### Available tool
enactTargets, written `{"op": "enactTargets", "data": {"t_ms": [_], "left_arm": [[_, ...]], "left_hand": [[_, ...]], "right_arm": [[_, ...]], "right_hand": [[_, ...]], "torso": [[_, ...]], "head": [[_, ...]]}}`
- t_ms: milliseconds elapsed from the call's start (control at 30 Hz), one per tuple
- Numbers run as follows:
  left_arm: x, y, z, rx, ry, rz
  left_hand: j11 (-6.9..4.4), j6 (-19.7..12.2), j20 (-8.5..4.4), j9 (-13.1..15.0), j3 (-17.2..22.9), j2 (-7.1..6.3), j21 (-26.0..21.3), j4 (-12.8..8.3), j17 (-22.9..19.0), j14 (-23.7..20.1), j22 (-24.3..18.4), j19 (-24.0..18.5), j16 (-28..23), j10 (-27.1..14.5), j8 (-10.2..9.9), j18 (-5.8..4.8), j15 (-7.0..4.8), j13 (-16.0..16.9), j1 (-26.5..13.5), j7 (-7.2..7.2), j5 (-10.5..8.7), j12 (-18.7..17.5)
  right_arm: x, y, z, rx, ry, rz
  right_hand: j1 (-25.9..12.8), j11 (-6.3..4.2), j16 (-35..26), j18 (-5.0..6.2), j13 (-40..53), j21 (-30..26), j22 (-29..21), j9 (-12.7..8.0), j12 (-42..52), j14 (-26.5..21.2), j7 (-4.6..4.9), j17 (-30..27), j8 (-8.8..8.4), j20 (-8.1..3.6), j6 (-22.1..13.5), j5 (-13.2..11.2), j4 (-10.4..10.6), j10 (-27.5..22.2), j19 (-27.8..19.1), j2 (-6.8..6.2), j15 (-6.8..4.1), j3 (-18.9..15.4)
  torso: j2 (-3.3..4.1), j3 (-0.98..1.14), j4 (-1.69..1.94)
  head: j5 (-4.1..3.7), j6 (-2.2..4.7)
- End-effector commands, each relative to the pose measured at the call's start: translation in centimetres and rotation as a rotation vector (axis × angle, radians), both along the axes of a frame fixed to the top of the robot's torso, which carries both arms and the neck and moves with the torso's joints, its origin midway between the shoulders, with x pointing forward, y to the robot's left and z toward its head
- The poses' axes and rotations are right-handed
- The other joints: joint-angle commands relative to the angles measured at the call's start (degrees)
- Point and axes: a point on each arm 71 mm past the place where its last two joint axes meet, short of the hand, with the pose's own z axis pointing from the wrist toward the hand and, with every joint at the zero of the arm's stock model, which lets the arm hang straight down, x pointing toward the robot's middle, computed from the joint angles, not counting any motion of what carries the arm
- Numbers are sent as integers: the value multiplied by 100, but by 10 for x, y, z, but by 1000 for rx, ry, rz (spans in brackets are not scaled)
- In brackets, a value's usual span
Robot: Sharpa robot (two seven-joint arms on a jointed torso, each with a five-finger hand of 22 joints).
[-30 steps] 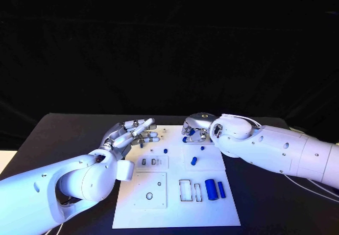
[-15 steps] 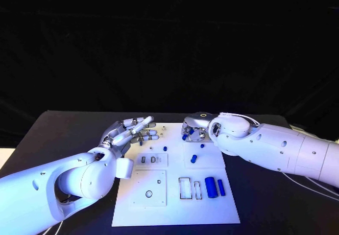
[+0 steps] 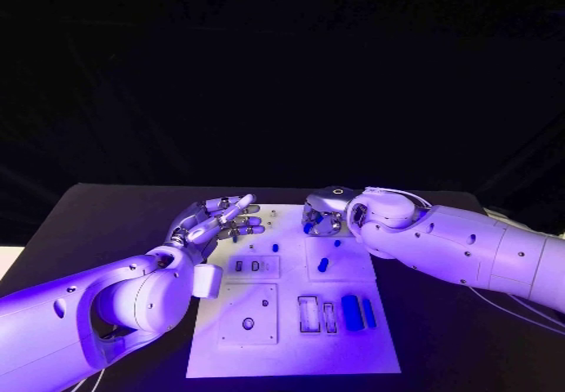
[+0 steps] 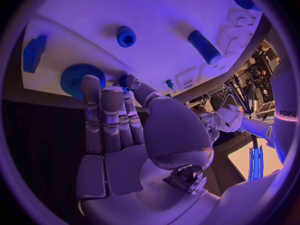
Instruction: Assemble the parts on the task board
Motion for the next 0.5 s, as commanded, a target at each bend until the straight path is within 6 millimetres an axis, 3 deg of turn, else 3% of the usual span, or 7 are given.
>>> {"op": "enactTargets", "data": {"t_ms": [33,133,500], "left_arm": [[-1,-2,2,-14,-7,-18],[0,-2,2,-13,-7,-17],[4,5,1,-13,-12,-8]], "left_hand": [[10,12,5,-6,0,51,13,-41,5,23,5,43,-18,-24,-20,47,3,-5,14,14,-2,-38],[10,10,5,-6,0,54,11,-46,8,22,5,43,-20,-26,-24,47,3,-6,17,14,-2,-42],[17,-7,9,-8,-7,78,-11,-93,37,-1,-4,23,-56,-48,-61,42,12,-10,36,16,-2,-79]], "right_arm": [[-1,0,-1,-8,-25,2],[-3,2,5,61,-76,14],[-4,6,19,219,-163,-7]], "right_hand": [[5,-14,73,-3,13,67,81,15,3,2,-13,81,39,-26,75,-60,15,82,32,92,-44,79],[-36,-30,228,-35,16,209,282,25,8,42,-23,274,51,-34,131,-71,66,155,121,80,-55,128],[-129,-29,222,-36,10,250,301,26,-15,21,-27,230,34,-35,144,-74,152,165,108,12,-53,160]], "torso": [[13,-1,-3],[12,-1,-2],[26,-11,8]], "head": [[-7,-6],[-6,9],[42,102]]}}
